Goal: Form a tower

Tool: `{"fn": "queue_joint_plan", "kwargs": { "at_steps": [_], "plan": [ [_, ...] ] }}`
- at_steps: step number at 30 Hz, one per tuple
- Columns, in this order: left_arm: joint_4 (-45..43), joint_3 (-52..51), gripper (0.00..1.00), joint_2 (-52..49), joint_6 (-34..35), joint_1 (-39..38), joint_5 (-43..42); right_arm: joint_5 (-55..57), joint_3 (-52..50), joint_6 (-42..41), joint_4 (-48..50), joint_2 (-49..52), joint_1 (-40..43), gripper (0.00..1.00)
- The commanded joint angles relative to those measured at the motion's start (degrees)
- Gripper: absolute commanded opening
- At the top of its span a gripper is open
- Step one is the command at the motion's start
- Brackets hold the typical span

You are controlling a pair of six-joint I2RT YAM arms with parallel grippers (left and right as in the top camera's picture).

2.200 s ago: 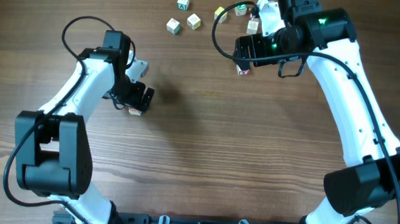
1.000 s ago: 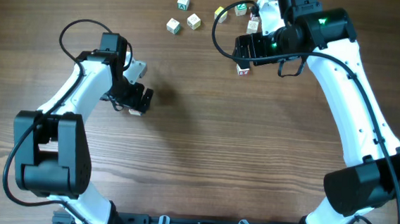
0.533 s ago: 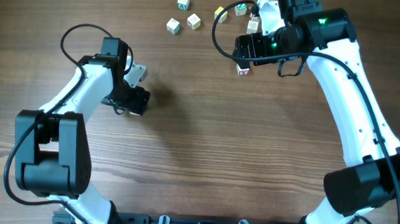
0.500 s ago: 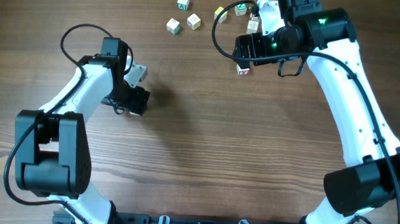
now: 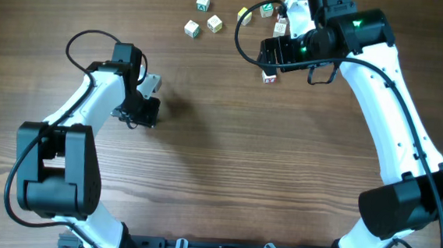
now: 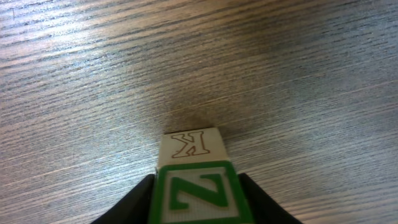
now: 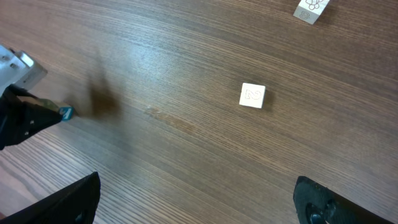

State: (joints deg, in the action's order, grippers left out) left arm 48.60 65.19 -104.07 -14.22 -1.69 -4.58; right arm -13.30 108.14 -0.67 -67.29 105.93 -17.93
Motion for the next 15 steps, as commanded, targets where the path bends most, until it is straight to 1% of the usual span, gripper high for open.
{"fn": "queue_joint_plan", "kwargs": {
  "at_steps": [1, 3, 5, 8, 11, 12, 13, 14, 15],
  "plan": [
    [0.50, -0.44, 0.36, -0.09, 1.46, 0.22, -1.38, -0.90, -0.28, -0.85, 0.20, 0.63, 0.20, 1.00],
    [0.52, -0.44, 0.33, -0.09, 2.14, 0.22, -1.38, -0.90, -0.28, -0.87, 0.20, 0.63, 0.20, 1.00],
    [0.72, -0.44, 0.27, -0.09, 2.73, 0.22, -1.38, -0.90, -0.28, -0.87, 0.20, 0.63, 0.20, 1.00],
    [1.33, -0.44, 0.22, -0.09, 3.15, 0.22, -1.40, -0.92, -0.28, -0.90, 0.20, 0.63, 0.20, 1.00],
    [1.33, -0.44, 0.22, -0.09, 3.15, 0.22, -1.60, -0.90, -0.28, -0.87, 0.20, 0.63, 0.20, 1.00],
    [1.33, -0.44, 0.30, -0.09, 3.15, 0.22, -1.60, -0.92, -0.28, -0.87, 0.20, 0.63, 0.20, 1.00],
    [1.31, -0.44, 0.36, -0.09, 3.15, 0.22, -1.60, -0.90, -0.28, -0.87, 0.20, 0.63, 0.20, 1.00],
    [1.31, -0.44, 0.46, -0.09, 3.13, 0.22, -1.60, -0.90, -0.28, -0.85, 0.22, 0.63, 0.20, 1.00],
    [1.31, -0.44, 0.52, -0.09, 3.13, 0.22, -1.57, -0.90, -0.28, -0.85, 0.22, 0.63, 0.20, 1.00]
  ]
}}
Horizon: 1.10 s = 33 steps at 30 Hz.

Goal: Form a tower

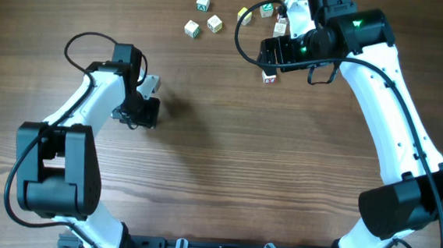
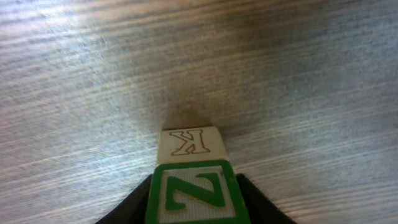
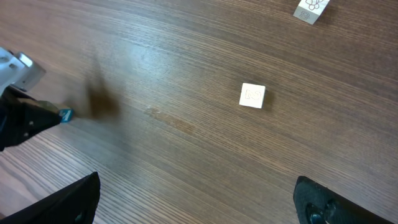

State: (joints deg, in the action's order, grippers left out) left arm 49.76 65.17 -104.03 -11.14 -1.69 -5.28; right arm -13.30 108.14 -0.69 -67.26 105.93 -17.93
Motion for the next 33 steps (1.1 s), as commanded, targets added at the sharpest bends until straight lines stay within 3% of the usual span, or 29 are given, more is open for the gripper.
{"fn": "queue_joint_plan", "kwargs": {
  "at_steps": [1, 4, 13, 19, 23, 26, 29, 31, 33],
  "plan": [
    [0.15, -0.42, 0.54, -0.13, 0.07, 0.22, -0.90, -0.90, -0.28, -0.83, 0.20, 0.63, 0.20, 1.00],
    [0.11, -0.42, 0.62, -0.13, 0.07, 0.22, -0.90, -0.90, -0.28, -0.85, 0.24, 0.63, 0.20, 1.00],
    [2.60, 3.61, 1.00, 2.03, 0.07, 0.22, -2.49, -0.90, -0.28, -0.81, 0.57, 0.63, 0.20, 1.00],
    [6.99, 6.38, 1.00, 14.91, 5.81, 0.22, -2.78, -0.90, -0.28, -0.83, 0.81, 0.63, 0.17, 1.00],
    [5.18, 6.38, 1.00, 31.78, 12.66, 0.52, -2.54, -0.92, -2.82, -0.85, 4.37, 0.63, 0.17, 1.00],
    [4.07, 6.36, 1.00, 42.38, 13.35, 1.42, -1.07, -3.76, -8.31, -1.27, 9.62, 0.63, 0.17, 1.00],
    [7.04, 6.36, 1.00, 44.24, 13.33, 1.60, -1.07, -8.00, -12.92, -3.91, 13.75, 0.63, 0.11, 1.00],
    [7.89, 6.36, 1.00, 44.04, 14.51, 1.60, -1.09, -14.21, -14.10, 2.60, 14.64, 0.63, -0.90, 1.00],
    [4.28, 6.38, 1.00, 45.99, 21.42, 1.60, 0.13, -15.85, -14.38, 6.95, 17.38, 0.63, -2.82, 1.00]
  ]
}}
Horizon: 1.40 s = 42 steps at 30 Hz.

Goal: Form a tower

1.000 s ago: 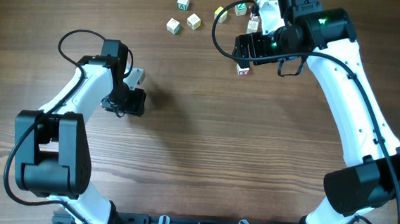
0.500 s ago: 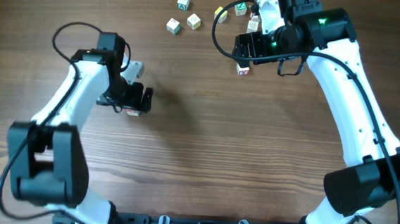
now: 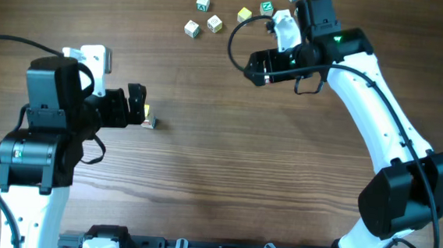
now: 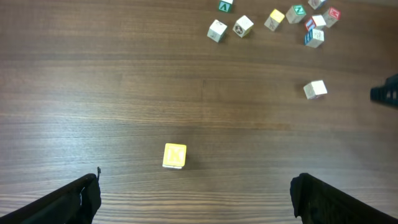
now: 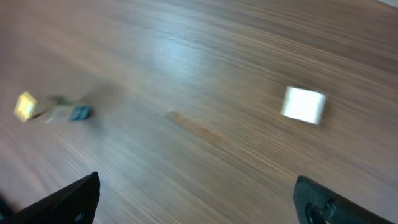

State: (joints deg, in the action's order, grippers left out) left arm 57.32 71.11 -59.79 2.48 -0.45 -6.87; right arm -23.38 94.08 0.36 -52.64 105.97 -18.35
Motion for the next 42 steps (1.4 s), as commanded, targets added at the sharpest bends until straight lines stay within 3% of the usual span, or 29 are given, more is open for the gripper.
{"fn": "queue_joint_plan", "kwargs": {
  "at_steps": [1, 4, 9, 14, 17, 21, 25, 33, 39, 42],
  "plan": [
    [-5.77, 0.44, 1.00, 3.37, 11.50, 0.37, 3.87, -4.09, -0.33, 5.25, 4.85, 0.59, -3.15, 1.00],
    [-10.82, 0.42, 1.00, 11.06, 16.02, 0.37, 14.36, 0.87, -0.31, 0.00, 13.66, 0.59, -4.74, 1.00],
    [-2.91, 0.42, 1.00, 21.35, 19.41, 0.35, 30.32, -1.68, 0.09, 0.37, 24.61, 0.63, -7.23, 1.00],
    [-5.95, 0.44, 1.00, 25.46, 23.76, 0.35, 34.01, 5.68, 4.33, 8.59, 25.03, 1.20, -14.58, 1.00],
    [-4.33, 1.38, 1.00, 25.62, 26.99, 0.35, 46.64, 9.90, 9.92, 9.11, 21.46, 6.43, -18.64, 1.00],
    [0.33, 1.88, 1.00, 24.13, 29.55, 0.37, 55.60, 9.29, 20.94, 14.43, 13.22, 16.72, -22.40, 1.00],
    [0.55, 1.88, 1.00, 21.73, 30.14, 0.37, 56.26, 9.20, 23.45, 19.23, 10.32, 21.84, -26.91, 1.00],
    [2.38, 1.88, 1.00, 12.94, 31.34, 1.53, 55.98, 1.92, 23.43, 24.35, 7.50, 22.08, -31.52, 1.00],
    [2.34, 1.88, 1.00, 10.05, 31.41, 13.55, 40.61, -0.59, 23.39, 26.64, 9.38, 23.17, -31.69, 1.00],
    [2.36, 1.88, 1.00, 8.59, 31.41, 15.98, 36.57, 2.60, 23.39, 26.27, 11.76, 25.94, -31.85, 1.00]
  ]
}}
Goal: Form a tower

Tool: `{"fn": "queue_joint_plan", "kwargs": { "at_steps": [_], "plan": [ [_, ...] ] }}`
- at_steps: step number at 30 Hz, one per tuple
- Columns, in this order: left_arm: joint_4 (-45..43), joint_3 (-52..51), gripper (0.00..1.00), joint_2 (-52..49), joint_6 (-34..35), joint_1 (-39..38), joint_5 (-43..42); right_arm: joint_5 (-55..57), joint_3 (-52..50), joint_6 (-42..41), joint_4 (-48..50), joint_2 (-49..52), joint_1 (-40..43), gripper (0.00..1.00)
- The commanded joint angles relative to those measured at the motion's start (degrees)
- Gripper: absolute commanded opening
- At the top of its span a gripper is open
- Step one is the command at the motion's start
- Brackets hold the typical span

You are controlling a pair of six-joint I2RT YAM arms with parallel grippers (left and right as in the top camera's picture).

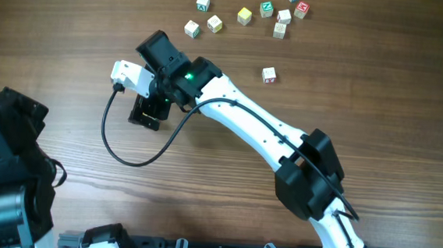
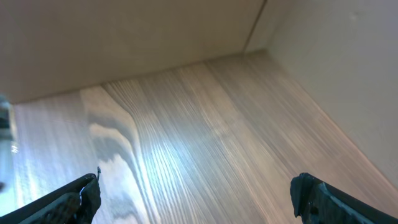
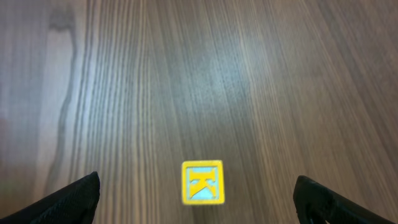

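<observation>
A yellow block with a K on its top face (image 3: 202,182) stands on the wood table (image 3: 186,74). My right gripper (image 3: 196,198) hangs straight over it, open, with a fingertip (image 3: 81,198) far out on each side and neither touching it. In the overhead view the right gripper (image 1: 147,107) covers that block at the table's left middle. My left arm is folded back at the front left corner. Its gripper (image 2: 196,194) is open and empty, and its camera shows only pale boards and walls.
Several loose letter blocks (image 1: 245,15) lie scattered along the far edge, and a single one (image 1: 269,75) sits nearer the middle. The right arm (image 1: 252,130) stretches diagonally across the table, its cable (image 1: 126,152) looping in front of the gripper.
My right gripper was up by the loose blocks at the far side; now it is over the yellow K block at the left. My left arm has pulled back to the front left corner.
My left gripper was shut on a green N block, a K face just beyond it, at the table's left, and stayed so half a second later. Then it was open and drawn back from a yellow block standing alone. Now my right gripper hangs open over that block.
</observation>
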State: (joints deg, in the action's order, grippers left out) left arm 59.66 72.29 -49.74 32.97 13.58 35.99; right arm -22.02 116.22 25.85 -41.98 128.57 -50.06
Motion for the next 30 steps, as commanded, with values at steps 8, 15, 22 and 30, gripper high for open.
{"fn": "queue_joint_plan", "kwargs": {
  "at_steps": [8, 15, 22, 30],
  "plan": [
    [-0.79, 0.96, 1.00, -5.51, -1.49, 4.09, -10.75, 4.94, 8.90, -1.70, 3.98, 4.24, -0.85, 1.00],
    [0.68, 8.57, 1.00, -10.82, -5.11, 30.01, -40.89, 2.75, 9.46, -6.58, 6.03, 2.19, -0.72, 1.00],
    [2.69, 8.57, 1.00, -9.18, -5.11, 30.49, -40.68, 14.64, 9.46, -5.07, -4.81, -13.49, -0.42, 1.00],
    [12.66, 8.57, 1.00, 1.90, -11.34, 30.49, -49.92, 29.90, 9.44, -15.82, -9.55, -20.74, 0.20, 1.00]
  ]
}}
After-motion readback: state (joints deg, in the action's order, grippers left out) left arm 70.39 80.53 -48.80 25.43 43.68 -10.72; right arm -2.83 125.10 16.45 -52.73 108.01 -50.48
